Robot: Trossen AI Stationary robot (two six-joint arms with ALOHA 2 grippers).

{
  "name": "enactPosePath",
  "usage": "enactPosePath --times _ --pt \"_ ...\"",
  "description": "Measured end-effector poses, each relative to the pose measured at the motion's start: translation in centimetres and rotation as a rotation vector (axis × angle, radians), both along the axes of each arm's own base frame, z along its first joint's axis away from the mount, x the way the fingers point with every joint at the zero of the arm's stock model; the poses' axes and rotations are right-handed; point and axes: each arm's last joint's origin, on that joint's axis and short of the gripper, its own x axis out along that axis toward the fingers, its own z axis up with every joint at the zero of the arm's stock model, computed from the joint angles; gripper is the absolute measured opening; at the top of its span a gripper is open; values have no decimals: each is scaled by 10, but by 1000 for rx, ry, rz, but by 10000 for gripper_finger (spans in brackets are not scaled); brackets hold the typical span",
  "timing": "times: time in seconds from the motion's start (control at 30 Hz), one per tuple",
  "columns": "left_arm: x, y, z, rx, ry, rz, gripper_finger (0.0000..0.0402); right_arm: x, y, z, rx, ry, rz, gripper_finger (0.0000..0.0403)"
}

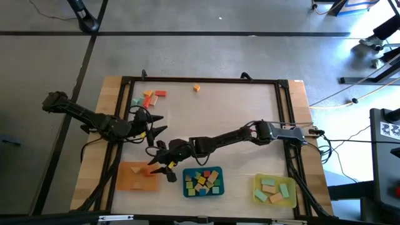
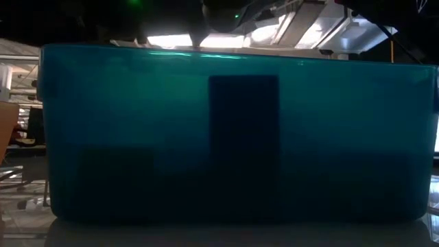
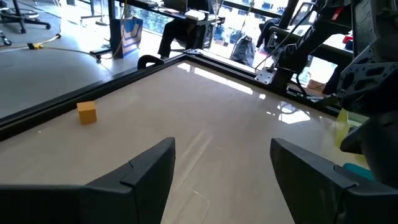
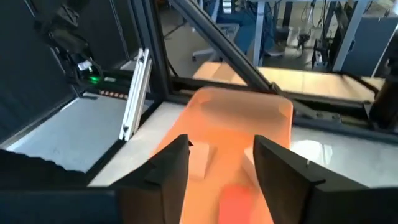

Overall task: Sort blocks by size
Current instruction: Put the orange rectangular block into the yellow bin

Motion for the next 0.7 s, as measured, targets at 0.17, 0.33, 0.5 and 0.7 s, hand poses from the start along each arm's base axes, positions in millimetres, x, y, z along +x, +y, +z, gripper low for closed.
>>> enactPosePath --times 0.17,0.33,0.5,0.7 --pt "-2 -2 3 7 -4 -32 250 -11 -1 18 -68 94 8 189" --pt "-7 -3 8 24 -28 -62 250 -44 6 66 -124 234 29 182" --pt "-13 -1 9 40 -19 -69 250 -84 10 96 -256 429 -52 178" --pt "-13 1 5 35 10 -57 250 -125 19 112 -415 607 -193 177"
